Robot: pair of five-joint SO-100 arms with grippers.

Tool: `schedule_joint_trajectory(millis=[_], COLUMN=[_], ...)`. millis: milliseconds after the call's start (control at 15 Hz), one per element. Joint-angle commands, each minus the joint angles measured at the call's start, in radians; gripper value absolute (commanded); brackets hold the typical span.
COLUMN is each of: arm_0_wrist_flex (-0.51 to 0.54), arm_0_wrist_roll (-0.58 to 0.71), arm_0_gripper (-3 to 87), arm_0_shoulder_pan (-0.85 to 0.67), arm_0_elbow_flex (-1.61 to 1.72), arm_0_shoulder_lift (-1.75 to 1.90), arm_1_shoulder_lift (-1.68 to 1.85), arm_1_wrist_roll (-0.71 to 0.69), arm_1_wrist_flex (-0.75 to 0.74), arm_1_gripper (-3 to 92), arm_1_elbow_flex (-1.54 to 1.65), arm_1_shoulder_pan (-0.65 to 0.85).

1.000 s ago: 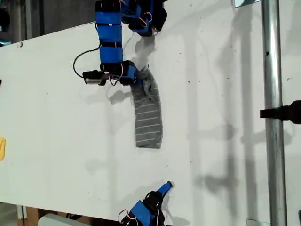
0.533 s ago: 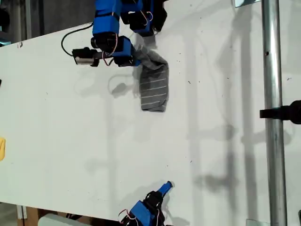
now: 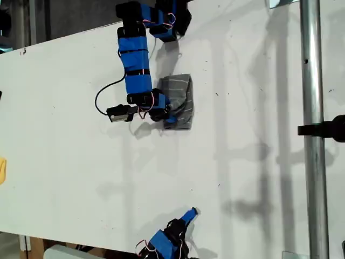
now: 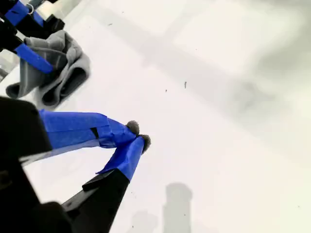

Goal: Grasp corners of a towel and fold twice.

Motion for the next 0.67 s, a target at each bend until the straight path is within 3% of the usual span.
schedule_joint_trajectory(millis=[0,133,333,467,600], arm_0_wrist_flex=[-0.021,-0.011,0.008,0.031,0.055], arm_0_wrist_roll=[-0.018,-0.049,-0.025,-0.002,0.035], arm_0_gripper=[-2.3,-2.3,-2.3,-2.2,-1.9], arm_0_shoulder_pan=[-0.005,-0.025,-0.064,-0.094,-0.137], arm_0_elbow_flex=[0.003,0.028,0.066,0.072,0.091], arm_0_shoulder_lift=[0.008,0.008,0.008,0.008,0.008], arm_1_shoulder_lift=[0.225,0.512,1.040,1.497,1.816], arm_1_wrist_roll=[-0.028,-0.046,-0.078,0.002,0.097], arm_1_wrist_flex=[0.034,0.021,0.011,0.089,0.160], arm_1_gripper=[32.0,26.6,6.7,2.9,-0.3], arm_1_elbow_flex=[-0.080,-0.006,0.376,0.680,0.936], arm_1_shoulder_pan=[0.064,0.160,0.307,0.357,0.310])
